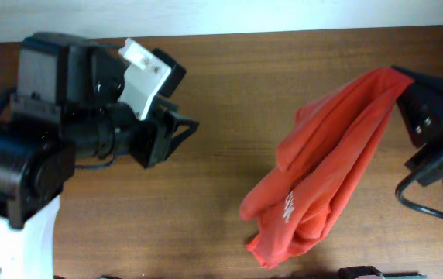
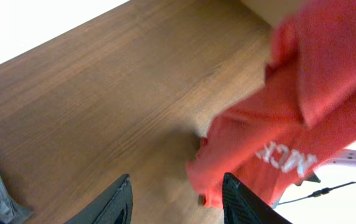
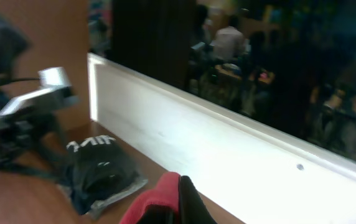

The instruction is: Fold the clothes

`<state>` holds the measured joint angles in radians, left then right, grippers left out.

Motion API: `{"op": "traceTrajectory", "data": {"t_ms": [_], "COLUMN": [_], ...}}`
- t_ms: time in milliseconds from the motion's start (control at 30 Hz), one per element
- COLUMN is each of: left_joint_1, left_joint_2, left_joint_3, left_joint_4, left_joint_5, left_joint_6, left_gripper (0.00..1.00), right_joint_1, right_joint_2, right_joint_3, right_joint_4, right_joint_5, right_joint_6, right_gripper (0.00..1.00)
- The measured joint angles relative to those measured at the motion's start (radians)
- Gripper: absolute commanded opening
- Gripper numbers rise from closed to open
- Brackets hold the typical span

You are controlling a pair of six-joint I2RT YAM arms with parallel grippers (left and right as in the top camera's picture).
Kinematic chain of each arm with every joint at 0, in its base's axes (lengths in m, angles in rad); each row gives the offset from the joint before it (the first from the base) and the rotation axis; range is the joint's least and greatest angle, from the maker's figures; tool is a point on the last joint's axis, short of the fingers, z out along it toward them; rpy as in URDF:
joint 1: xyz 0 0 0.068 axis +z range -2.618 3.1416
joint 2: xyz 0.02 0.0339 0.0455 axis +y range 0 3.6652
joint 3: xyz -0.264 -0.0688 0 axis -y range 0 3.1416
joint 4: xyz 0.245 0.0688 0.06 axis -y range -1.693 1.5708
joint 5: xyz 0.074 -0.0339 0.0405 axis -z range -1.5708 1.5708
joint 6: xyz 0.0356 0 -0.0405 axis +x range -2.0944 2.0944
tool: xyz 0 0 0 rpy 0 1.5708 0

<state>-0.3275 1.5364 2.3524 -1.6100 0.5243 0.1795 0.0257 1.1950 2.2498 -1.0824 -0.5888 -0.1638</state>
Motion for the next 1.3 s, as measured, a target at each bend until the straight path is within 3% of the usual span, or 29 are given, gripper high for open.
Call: {"op": "traceTrajectory", "data": {"t_ms": [600,767,1067,1300], "left_joint_1": [-0.02,-0.136,-0.341,-0.471], "left_joint_2": [-0.039,-0.007,0.073,0.237], "left_joint_3": [0.0,0.0,0.0,0.0], "left_joint_4": [0.025,0.021,0.05,0.136], "left_joint_5": [-0.044,-0.061,-0.133,-0.196], "left_joint_6": [0.008,0.02,0.03,0.031], "left_gripper": [0.46,0.46,0.46,0.45], "right_joint_1": [0.0,0.0,0.0,0.0], "right_joint_2": [0.026,0.027,0.027,0.027], "right_joint_3": [0.0,0.0,0.0,0.0], "right_joint_4": [-0.054,-0.038,0.002,0.036], "right_joint_5": [0.43,0.51,0.519,0.483], "right_joint_6": [0.286,0.376,0.4,0.401], "right_gripper": [0.04,0.04,0.04,0.04]}}
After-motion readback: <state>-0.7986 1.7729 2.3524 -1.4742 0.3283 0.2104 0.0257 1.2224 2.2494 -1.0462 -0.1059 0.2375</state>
